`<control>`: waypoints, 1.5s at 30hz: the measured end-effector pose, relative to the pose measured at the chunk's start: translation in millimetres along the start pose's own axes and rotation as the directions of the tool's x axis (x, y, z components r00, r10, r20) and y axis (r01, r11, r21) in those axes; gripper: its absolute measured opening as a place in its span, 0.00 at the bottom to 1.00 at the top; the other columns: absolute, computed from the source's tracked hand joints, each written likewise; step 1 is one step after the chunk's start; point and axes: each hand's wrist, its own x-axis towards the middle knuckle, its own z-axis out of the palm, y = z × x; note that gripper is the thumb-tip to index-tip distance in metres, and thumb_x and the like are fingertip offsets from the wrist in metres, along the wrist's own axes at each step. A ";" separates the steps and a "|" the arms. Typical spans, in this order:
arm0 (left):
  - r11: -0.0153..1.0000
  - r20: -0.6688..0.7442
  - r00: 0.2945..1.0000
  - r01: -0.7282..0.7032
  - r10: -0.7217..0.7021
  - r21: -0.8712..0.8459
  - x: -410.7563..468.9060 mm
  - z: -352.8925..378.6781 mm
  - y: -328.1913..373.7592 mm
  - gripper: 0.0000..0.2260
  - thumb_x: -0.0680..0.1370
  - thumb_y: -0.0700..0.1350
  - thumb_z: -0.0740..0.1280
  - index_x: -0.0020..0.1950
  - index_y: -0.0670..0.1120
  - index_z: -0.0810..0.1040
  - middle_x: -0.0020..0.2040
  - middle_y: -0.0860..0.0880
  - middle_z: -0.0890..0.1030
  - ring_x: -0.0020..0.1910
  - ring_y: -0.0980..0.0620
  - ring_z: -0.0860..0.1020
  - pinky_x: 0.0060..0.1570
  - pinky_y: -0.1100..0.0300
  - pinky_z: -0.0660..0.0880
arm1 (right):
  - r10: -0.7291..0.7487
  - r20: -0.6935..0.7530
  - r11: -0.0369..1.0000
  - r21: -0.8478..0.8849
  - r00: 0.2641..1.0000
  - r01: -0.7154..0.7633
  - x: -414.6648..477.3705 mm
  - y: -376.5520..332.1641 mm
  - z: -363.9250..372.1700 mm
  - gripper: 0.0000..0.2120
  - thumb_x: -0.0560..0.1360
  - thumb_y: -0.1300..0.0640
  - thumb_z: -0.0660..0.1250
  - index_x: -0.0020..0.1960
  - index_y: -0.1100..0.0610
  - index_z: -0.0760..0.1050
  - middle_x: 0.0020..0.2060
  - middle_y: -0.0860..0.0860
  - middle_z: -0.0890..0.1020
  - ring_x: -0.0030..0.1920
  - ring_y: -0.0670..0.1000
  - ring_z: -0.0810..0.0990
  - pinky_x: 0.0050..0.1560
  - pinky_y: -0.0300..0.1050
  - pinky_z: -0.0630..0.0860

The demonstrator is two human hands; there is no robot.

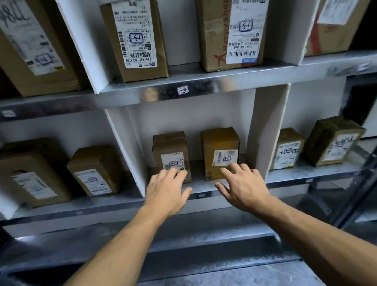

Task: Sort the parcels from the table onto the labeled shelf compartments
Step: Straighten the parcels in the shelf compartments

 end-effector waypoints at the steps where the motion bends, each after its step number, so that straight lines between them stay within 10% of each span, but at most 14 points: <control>1: 1.000 0.005 1.000 -0.003 0.003 0.002 -7.5 -2.1 3.3 0.24 0.79 0.62 0.56 0.73 0.53 0.65 0.67 0.52 0.72 0.64 0.48 0.69 0.63 0.50 0.66 | 0.005 0.007 1.000 -0.001 1.000 -0.005 -10.8 -1.8 -1.3 0.22 0.80 0.34 0.52 0.65 0.47 0.69 0.59 0.52 0.77 0.58 0.56 0.75 0.54 0.55 0.74; 25: 0.966 -0.002 0.978 -0.208 0.210 -0.155 39.4 18.8 242.5 0.25 0.78 0.63 0.58 0.72 0.54 0.67 0.66 0.52 0.73 0.64 0.50 0.70 0.63 0.51 0.68 | 0.302 0.036 0.953 -0.051 0.953 -0.300 -129.8 197.1 -33.4 0.23 0.79 0.35 0.53 0.63 0.48 0.72 0.57 0.52 0.78 0.60 0.58 0.77 0.54 0.55 0.72; 45: 0.986 -0.083 0.996 -0.058 0.045 -0.156 165.8 17.7 351.9 0.24 0.79 0.58 0.61 0.73 0.50 0.67 0.69 0.49 0.70 0.68 0.47 0.66 0.68 0.49 0.64 | 0.168 -0.009 0.983 0.080 0.986 -0.166 -61.5 369.3 -61.0 0.22 0.80 0.38 0.58 0.68 0.50 0.70 0.64 0.54 0.74 0.61 0.60 0.74 0.54 0.58 0.76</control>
